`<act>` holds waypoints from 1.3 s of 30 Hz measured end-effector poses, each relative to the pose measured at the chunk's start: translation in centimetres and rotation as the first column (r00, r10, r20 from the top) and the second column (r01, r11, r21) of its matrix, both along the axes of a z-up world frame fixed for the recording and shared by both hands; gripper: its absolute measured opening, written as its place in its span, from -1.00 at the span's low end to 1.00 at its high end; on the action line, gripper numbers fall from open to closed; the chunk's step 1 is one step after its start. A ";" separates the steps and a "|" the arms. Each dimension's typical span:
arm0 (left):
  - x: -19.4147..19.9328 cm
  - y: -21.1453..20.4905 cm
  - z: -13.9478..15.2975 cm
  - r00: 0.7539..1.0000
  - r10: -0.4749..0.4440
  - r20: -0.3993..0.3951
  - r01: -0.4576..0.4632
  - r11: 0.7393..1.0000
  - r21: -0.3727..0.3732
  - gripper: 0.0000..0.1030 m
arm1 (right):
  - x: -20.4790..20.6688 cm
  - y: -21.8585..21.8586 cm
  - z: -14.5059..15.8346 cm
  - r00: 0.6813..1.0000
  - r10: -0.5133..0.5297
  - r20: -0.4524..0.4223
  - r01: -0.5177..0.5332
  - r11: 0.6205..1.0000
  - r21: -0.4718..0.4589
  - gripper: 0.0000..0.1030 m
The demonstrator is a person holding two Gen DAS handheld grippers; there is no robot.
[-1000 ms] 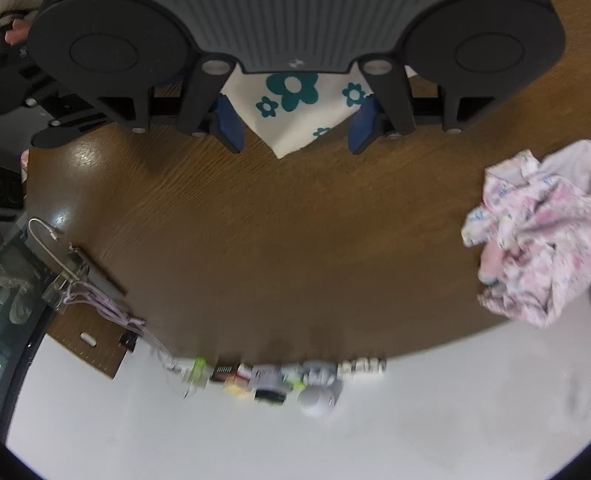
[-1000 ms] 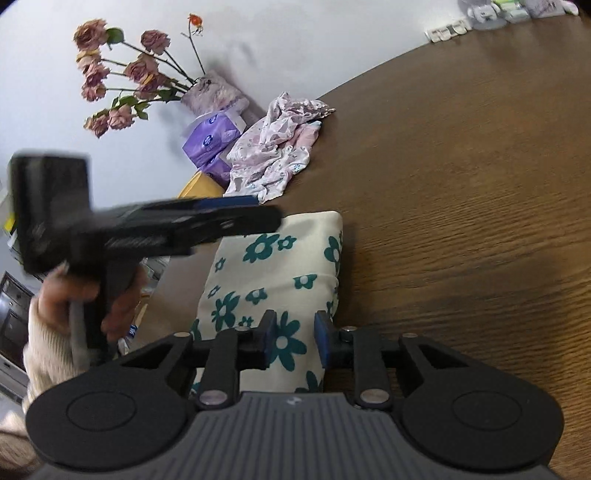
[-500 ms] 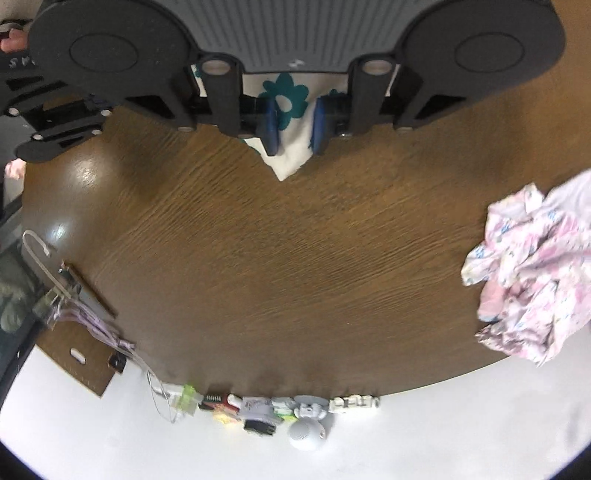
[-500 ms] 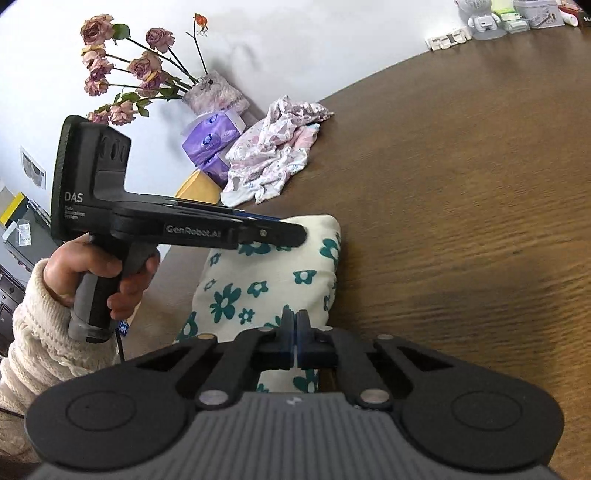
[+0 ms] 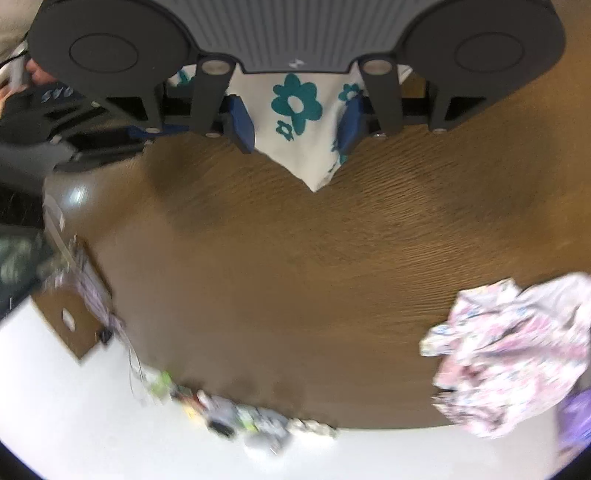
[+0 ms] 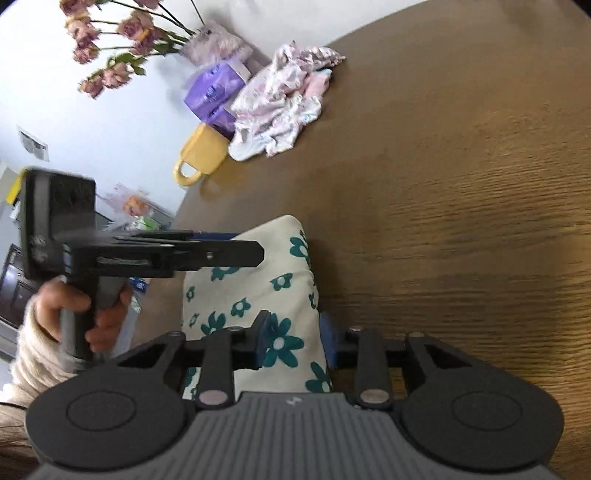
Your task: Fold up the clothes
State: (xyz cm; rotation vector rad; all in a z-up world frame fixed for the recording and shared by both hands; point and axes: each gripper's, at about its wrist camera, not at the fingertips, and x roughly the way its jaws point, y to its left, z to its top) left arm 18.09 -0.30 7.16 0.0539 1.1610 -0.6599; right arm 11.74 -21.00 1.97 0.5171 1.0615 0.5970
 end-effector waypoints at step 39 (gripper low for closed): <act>2.1 -5.5 0.1 0.872 -0.488 0.037 0.466 0.853 0.235 -0.83 | -1.0 1.7 0.1 0.940 -0.308 -0.147 0.308 0.951 -0.027 -0.99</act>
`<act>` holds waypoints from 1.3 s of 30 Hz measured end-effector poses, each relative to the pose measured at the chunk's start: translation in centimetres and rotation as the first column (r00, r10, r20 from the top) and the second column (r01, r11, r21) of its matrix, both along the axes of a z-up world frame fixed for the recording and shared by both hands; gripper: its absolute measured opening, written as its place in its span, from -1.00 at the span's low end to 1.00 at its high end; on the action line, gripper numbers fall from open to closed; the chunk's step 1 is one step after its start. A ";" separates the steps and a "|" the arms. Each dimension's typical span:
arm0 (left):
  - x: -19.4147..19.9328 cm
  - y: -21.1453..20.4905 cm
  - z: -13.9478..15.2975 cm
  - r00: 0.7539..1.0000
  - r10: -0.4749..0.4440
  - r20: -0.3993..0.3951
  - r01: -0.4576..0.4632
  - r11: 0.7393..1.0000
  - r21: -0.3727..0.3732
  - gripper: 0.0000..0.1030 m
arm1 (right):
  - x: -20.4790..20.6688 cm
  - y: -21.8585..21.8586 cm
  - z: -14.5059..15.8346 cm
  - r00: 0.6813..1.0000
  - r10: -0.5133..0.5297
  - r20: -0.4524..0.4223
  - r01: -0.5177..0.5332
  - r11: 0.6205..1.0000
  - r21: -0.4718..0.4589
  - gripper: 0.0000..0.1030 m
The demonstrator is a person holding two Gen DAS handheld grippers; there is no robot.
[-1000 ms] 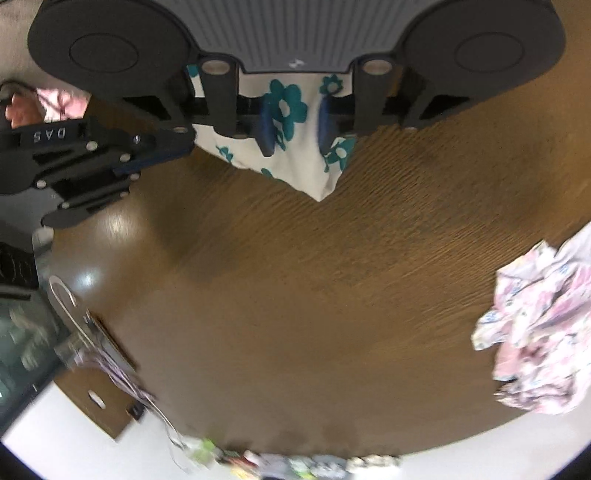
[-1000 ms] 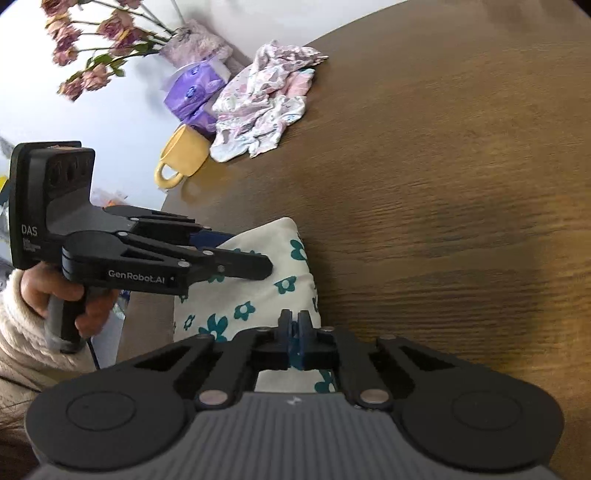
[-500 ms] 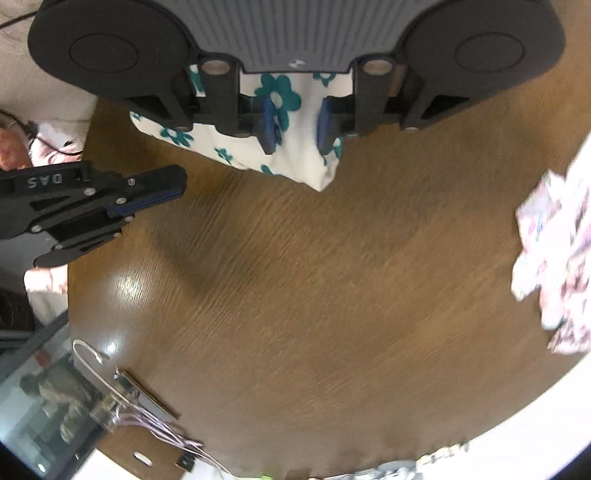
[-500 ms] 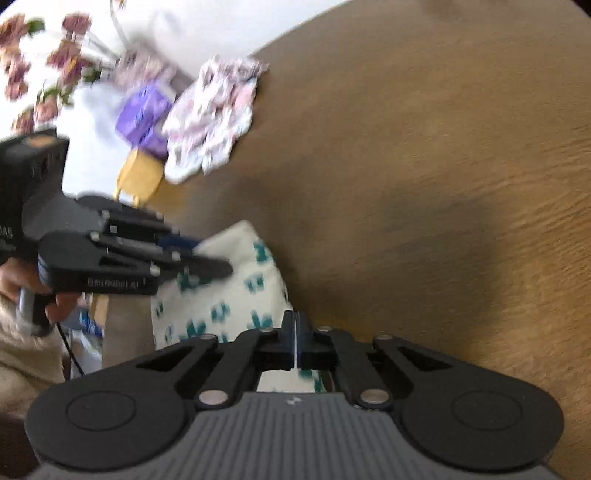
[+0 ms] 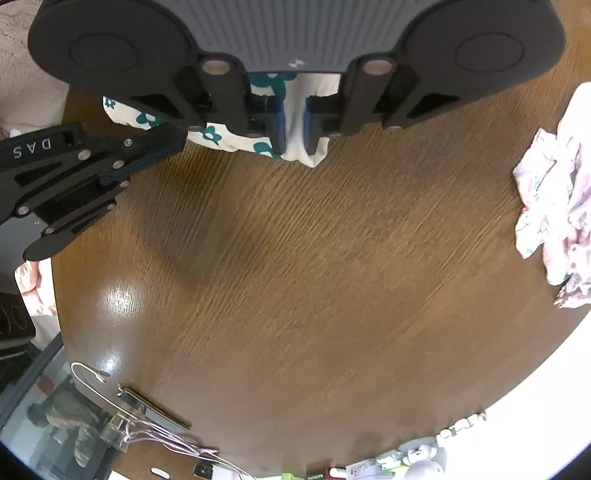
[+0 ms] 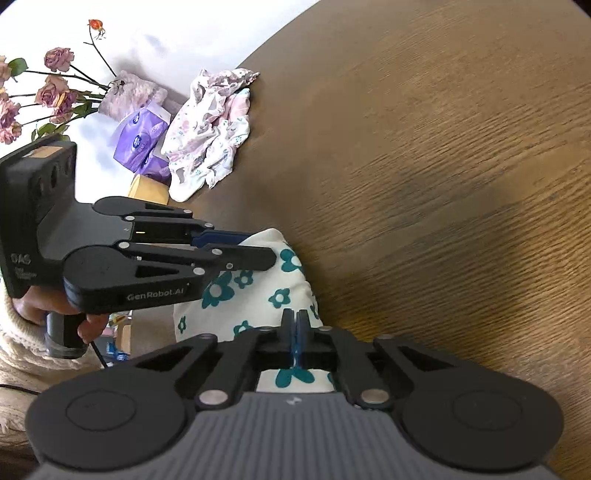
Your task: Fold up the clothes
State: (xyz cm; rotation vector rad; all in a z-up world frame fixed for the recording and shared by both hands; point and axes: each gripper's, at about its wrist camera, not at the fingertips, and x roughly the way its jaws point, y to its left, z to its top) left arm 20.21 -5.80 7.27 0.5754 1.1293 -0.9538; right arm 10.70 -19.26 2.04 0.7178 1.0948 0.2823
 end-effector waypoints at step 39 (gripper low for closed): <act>-10.4 18.5 0.2 0.643 0.750 -0.154 -0.701 0.495 -0.513 0.20 | -2.9 0.8 0.9 0.964 0.172 0.204 -0.157 0.984 -0.088 -0.43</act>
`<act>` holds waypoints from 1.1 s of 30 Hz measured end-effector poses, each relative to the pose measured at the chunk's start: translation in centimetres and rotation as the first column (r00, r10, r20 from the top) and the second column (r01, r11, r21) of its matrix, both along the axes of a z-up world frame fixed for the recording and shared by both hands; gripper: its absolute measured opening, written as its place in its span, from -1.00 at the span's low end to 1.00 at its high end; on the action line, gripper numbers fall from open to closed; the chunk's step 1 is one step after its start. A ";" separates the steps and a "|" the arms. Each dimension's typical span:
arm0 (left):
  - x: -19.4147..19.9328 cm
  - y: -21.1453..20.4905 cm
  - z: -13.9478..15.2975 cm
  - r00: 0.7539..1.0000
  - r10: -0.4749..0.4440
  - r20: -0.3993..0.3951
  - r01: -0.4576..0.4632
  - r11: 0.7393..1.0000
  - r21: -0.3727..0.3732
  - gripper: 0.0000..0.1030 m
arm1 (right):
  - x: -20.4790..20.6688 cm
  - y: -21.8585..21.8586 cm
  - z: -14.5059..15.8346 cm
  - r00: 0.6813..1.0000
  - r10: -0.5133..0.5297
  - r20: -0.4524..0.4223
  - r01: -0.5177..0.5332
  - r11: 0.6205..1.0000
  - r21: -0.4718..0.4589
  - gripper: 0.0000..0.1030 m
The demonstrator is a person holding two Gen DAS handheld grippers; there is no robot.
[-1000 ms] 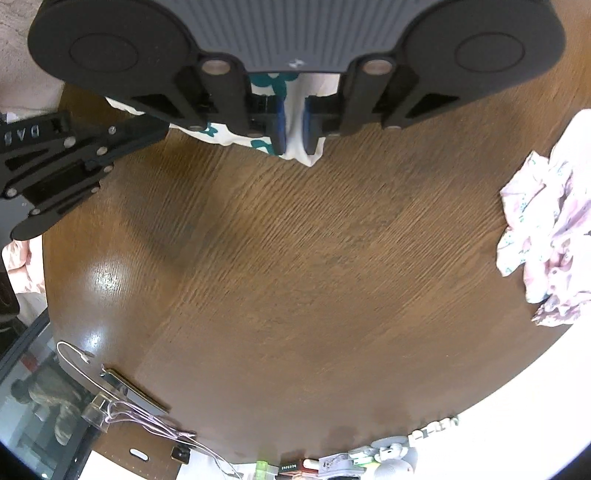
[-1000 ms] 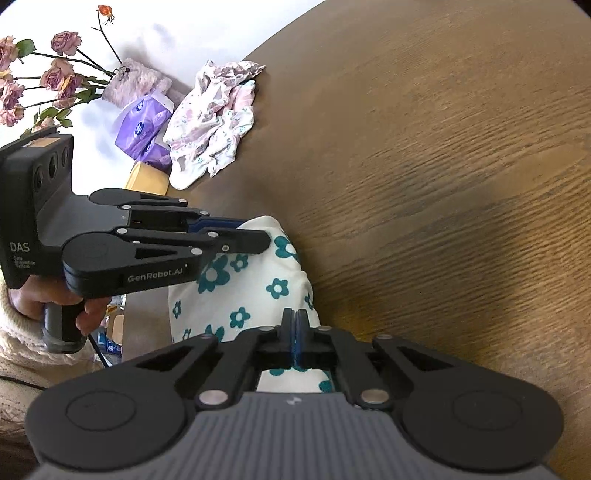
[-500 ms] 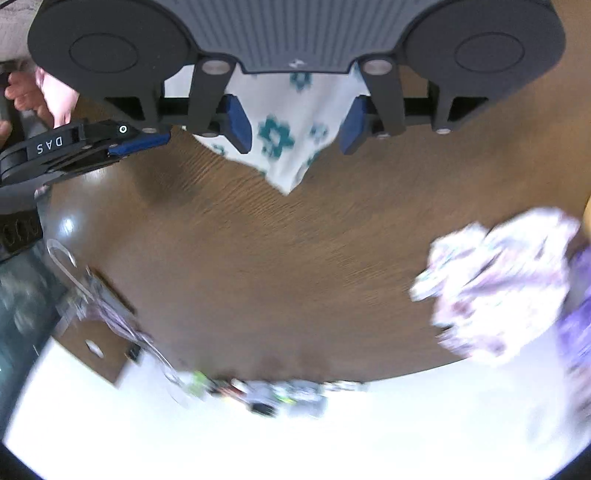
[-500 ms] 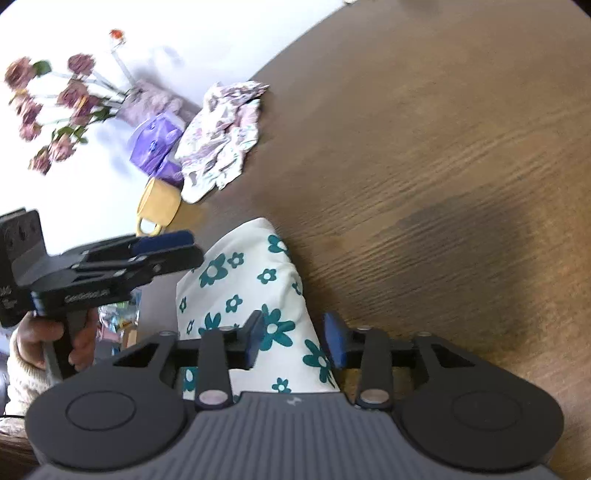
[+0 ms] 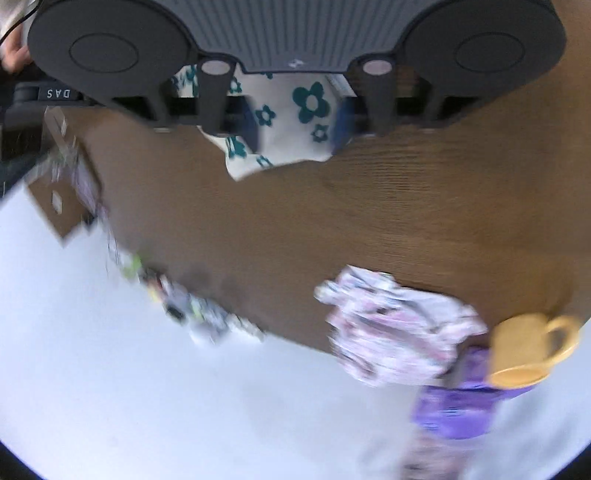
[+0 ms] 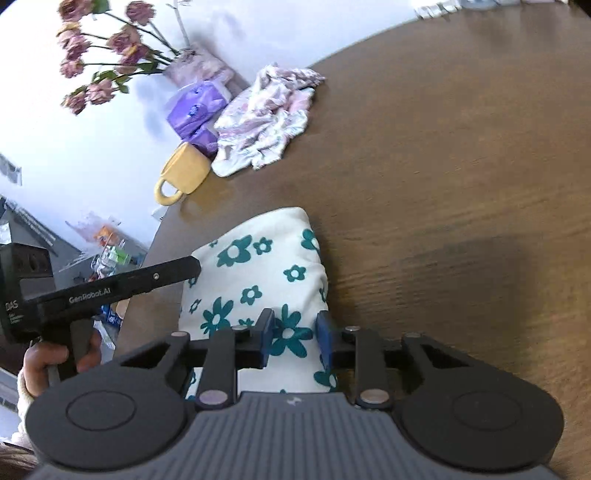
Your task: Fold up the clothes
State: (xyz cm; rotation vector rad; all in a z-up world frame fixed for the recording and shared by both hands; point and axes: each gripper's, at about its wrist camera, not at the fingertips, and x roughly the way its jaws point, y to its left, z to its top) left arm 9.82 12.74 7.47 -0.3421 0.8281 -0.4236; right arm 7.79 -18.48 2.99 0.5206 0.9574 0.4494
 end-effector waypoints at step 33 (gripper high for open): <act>1.5 -0.1 -5.8 0.953 0.274 -0.127 -0.297 0.925 -0.235 -0.14 | 7.3 2.4 -1.6 0.998 -0.034 0.060 0.031 0.999 0.045 -0.59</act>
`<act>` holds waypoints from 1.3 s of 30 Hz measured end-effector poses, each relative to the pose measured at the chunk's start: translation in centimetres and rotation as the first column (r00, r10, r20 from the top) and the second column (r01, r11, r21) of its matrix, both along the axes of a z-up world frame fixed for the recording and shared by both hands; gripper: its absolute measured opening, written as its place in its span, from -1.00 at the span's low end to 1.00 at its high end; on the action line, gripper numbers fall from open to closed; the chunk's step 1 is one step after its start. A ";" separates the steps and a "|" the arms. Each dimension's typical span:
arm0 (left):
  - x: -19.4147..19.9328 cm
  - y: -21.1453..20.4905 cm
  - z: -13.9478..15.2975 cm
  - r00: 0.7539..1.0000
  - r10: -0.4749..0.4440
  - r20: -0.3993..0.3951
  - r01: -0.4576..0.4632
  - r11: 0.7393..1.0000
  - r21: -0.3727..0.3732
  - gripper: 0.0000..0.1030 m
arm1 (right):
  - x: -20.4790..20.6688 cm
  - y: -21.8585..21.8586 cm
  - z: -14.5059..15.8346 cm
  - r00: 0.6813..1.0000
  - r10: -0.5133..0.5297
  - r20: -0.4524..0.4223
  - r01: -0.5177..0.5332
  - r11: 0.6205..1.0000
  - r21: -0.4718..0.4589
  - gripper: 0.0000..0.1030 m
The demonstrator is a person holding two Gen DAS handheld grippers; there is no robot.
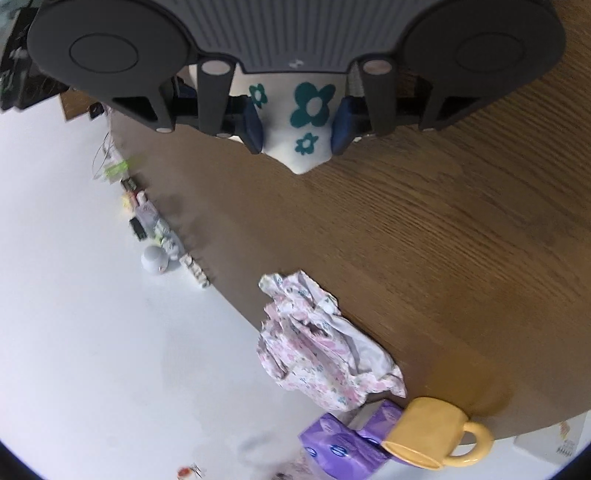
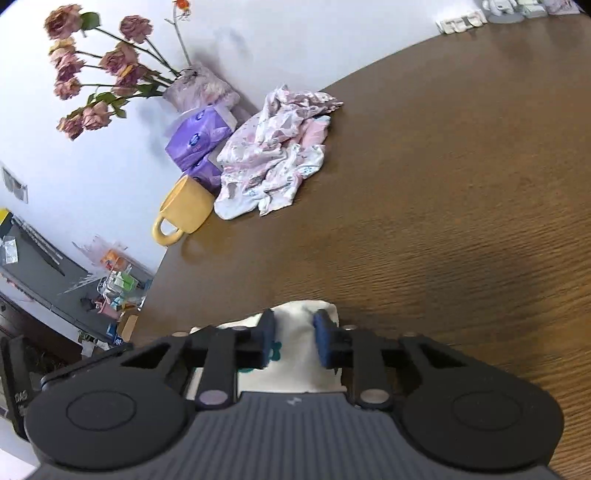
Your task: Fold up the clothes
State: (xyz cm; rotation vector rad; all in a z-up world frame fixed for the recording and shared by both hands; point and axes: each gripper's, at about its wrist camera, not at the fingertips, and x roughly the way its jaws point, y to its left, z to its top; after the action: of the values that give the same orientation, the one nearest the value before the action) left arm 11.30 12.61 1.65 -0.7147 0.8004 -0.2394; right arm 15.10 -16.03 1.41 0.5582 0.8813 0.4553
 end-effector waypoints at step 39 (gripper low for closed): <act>-7.0 -1.3 0.7 0.997 0.050 0.055 -0.055 0.993 0.102 0.24 | -4.7 -0.7 0.7 0.998 0.032 0.062 -0.029 0.998 -0.052 -0.36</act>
State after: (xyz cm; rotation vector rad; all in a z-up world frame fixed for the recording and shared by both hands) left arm 4.30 11.29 2.30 -0.6285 0.7379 -0.1672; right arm 10.37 -16.77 2.11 0.4812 0.8397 0.4744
